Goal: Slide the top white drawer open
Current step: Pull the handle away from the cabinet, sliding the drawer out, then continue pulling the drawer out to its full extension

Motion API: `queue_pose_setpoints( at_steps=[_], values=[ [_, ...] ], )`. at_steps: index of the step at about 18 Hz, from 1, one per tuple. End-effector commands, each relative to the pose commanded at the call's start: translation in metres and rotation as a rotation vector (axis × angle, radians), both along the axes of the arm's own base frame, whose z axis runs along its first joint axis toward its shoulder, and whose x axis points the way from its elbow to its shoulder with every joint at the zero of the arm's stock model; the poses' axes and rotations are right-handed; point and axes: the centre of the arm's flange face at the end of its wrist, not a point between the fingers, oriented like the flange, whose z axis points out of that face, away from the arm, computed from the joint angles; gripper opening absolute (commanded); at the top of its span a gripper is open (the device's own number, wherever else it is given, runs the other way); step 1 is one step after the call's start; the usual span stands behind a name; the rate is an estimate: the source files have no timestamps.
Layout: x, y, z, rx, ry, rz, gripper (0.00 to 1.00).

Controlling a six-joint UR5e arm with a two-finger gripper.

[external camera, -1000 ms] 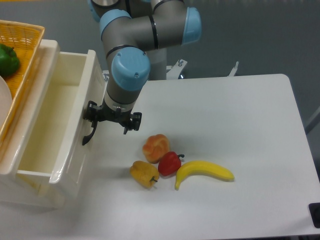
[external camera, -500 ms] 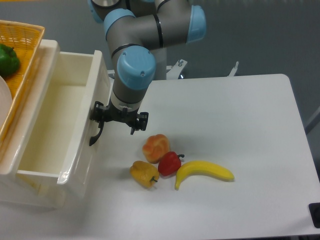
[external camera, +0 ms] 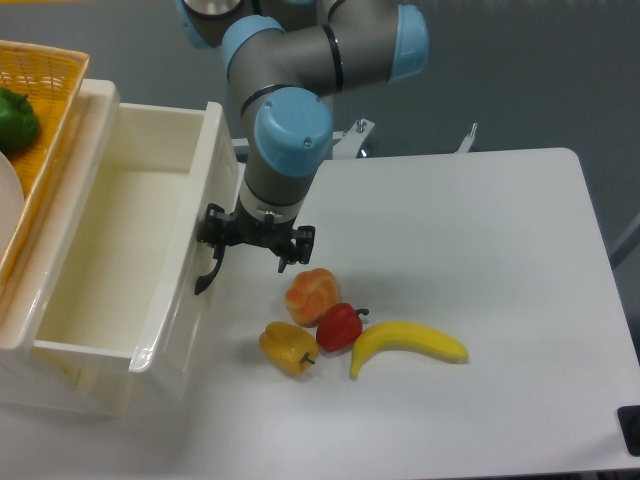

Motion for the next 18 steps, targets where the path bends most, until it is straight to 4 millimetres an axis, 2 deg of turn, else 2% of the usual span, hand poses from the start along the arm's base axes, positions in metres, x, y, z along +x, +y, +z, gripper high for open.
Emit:
queue_pose_setpoints(
  at_steps=[18],
  values=[
    [-0.0077, -0.0031, -0.0051, 0.009, -0.022, 0.012, 1.0]
  ],
)
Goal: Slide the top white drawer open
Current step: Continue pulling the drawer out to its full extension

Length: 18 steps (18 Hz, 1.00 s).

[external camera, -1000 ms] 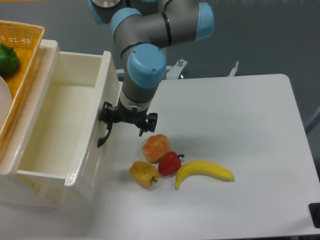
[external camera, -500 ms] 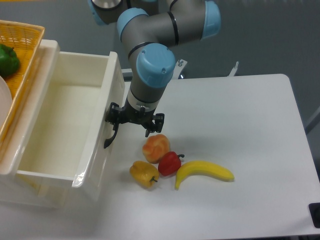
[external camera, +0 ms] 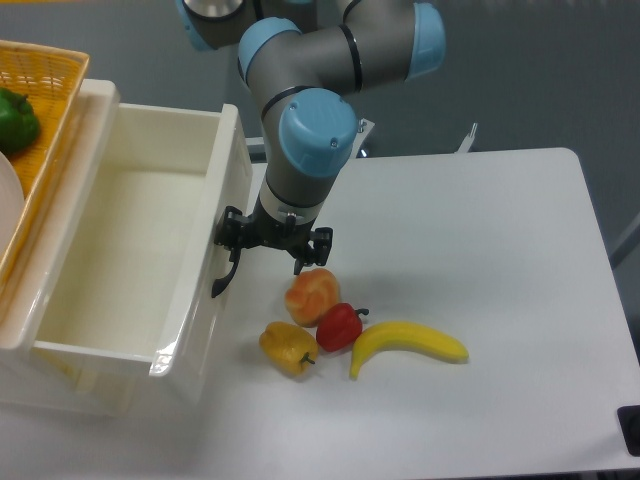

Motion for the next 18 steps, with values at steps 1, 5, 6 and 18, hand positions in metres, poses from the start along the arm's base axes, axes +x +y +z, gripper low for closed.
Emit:
queue_pose_setpoints(
  at_steps=[1, 5, 6, 18],
  values=[
    [0.0, 0.0, 0.0, -0.001, -0.001, 0.0, 1.0],
    [-0.005, -0.003, -0.002, 0.02, -0.036, 0.021, 1.0],
    [-0.006, -0.005, -0.004, 0.025, -0.048, 0.027, 1.0],
    [-0.014, -0.009, -0.002, 0.05, -0.072, 0.051, 1.0]
  ],
)
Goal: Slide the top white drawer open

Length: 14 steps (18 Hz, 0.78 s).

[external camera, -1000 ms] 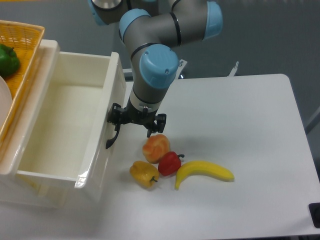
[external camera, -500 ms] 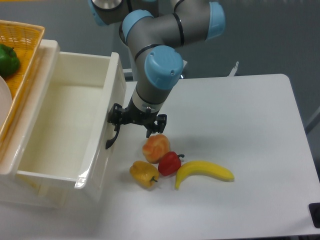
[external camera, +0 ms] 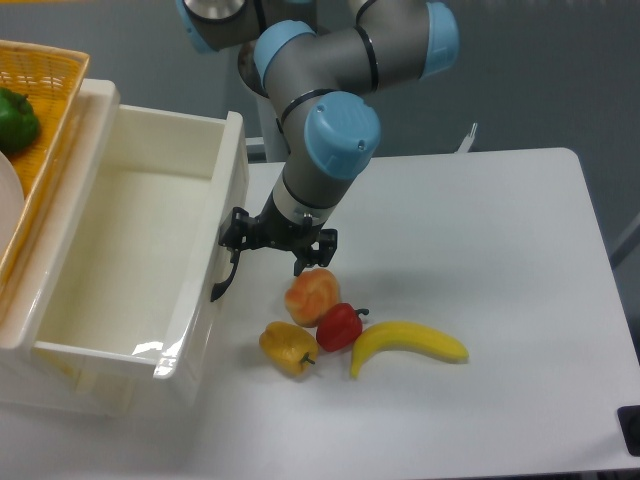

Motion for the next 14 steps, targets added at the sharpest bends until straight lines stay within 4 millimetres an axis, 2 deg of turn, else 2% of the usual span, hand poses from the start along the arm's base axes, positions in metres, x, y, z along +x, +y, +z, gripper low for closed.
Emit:
queue_pose_setpoints(
  at_steps=[3, 6, 8, 14],
  values=[
    [-0.007, -0.005, 0.002, 0.001, 0.008, 0.012, 1.0],
    [-0.018, -0.007, 0.014, 0.018, 0.042, 0.017, 1.0],
    [-0.024, -0.008, 0.022, 0.012, 0.108, -0.059, 1.0],
    [-0.032, -0.015, 0.015, -0.025, 0.22, -0.288, 1.0]
  ],
)
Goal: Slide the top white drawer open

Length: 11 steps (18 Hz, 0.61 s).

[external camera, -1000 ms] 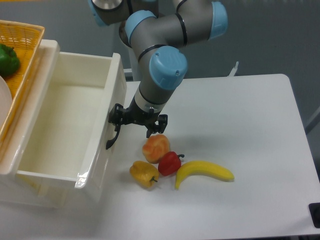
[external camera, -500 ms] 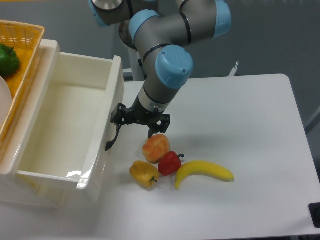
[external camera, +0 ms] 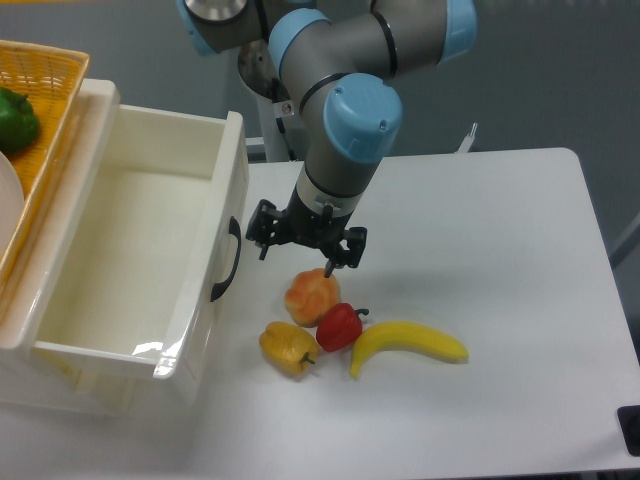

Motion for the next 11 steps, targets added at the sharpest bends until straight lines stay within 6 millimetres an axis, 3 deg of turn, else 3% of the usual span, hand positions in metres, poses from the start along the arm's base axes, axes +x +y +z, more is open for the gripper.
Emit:
queue_pose_setpoints(
  at_steps=[6, 11],
  values=[
    [-0.016, -0.012, -0.016, -0.112, 0.092, -0.178, 1.0],
    [-0.035, -0.02, -0.024, -0.115, 0.098, -0.189, 1.0]
  ],
)
